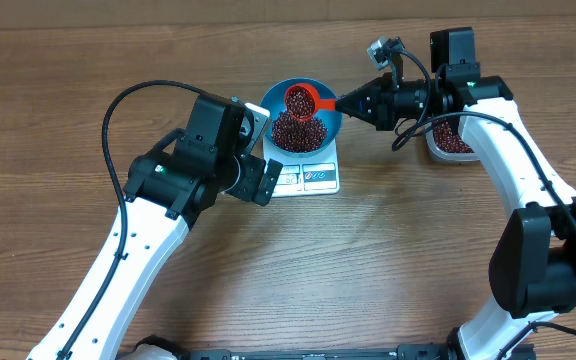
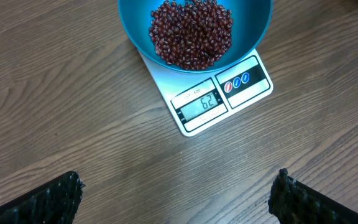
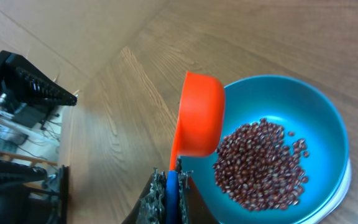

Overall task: Scoop item into bowl and weigh 150g on scale
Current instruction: 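Carry the cup over the blue bowl and tip beans in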

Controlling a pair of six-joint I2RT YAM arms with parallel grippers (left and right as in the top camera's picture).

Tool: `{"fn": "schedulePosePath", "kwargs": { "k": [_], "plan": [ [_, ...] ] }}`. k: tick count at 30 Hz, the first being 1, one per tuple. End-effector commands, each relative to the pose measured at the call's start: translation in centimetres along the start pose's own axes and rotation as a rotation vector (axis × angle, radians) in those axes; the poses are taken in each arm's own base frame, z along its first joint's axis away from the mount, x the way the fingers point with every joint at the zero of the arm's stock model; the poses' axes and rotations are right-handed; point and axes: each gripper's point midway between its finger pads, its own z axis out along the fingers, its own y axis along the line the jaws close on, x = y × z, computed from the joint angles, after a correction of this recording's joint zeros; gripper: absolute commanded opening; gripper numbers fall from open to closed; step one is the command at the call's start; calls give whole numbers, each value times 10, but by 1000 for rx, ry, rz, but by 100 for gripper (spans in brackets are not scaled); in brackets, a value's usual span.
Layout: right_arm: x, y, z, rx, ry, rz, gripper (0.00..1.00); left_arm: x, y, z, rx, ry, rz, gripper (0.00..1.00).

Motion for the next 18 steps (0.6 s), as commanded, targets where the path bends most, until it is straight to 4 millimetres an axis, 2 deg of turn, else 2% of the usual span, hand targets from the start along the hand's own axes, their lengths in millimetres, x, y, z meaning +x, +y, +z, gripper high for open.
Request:
{"fn": "schedulePosePath", "kwargs": {
  "k": [1, 3, 10, 18],
  "plan": [
    [-15, 16, -4, -6, -25, -126, 4, -4, 0, 0, -3, -7, 19, 99],
    [-19, 18, -5, 25, -23, -168, 4, -4, 0, 0, -3, -7, 20, 99],
    [-22, 2, -11, 216, 17, -208, 4, -4, 0, 0, -3, -7, 19, 100],
    [-19, 0, -11, 224, 33, -228, 4, -4, 0, 0, -3, -7, 20, 99]
  ]
}}
